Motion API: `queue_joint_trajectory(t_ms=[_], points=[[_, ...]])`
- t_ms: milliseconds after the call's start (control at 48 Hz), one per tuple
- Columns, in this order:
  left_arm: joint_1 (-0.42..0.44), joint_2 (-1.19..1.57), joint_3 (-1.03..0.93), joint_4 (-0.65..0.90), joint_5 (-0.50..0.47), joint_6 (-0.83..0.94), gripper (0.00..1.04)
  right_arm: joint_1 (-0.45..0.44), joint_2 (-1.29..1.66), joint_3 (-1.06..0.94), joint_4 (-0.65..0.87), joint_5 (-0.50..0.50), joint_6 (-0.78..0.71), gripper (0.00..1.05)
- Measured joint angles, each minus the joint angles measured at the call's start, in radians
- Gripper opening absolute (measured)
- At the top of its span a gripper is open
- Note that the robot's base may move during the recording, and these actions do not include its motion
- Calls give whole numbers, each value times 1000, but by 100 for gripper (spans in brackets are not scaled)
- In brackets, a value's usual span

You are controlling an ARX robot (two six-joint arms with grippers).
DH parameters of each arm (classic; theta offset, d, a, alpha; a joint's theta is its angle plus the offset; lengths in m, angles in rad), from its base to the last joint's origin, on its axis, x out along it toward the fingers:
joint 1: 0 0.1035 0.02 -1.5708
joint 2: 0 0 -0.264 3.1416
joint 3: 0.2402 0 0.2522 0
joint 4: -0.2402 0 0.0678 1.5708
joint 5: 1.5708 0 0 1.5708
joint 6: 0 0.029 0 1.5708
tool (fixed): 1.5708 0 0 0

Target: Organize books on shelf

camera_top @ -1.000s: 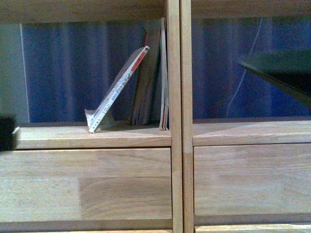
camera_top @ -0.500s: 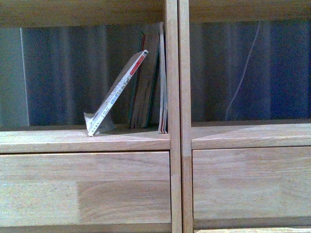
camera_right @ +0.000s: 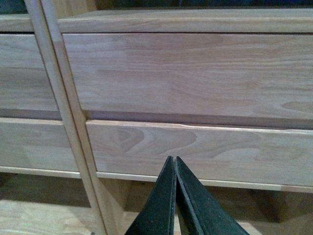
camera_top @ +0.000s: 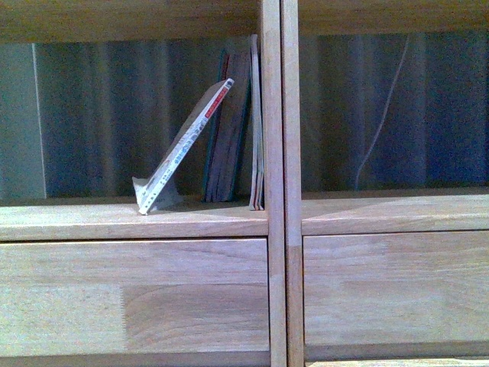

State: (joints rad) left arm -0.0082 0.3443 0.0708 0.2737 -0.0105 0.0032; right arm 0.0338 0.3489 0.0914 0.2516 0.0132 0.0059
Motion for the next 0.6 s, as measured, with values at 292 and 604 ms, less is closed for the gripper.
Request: queue_joint_trajectory(t_ms=[292,604], points=[[3,-76,-25,-48,9,0,3,-31,-74,-33,-36,-11,0,3],[4,-167,-59,-95,10,-1,3,-32,-169,-76,-71,-12,0,3]])
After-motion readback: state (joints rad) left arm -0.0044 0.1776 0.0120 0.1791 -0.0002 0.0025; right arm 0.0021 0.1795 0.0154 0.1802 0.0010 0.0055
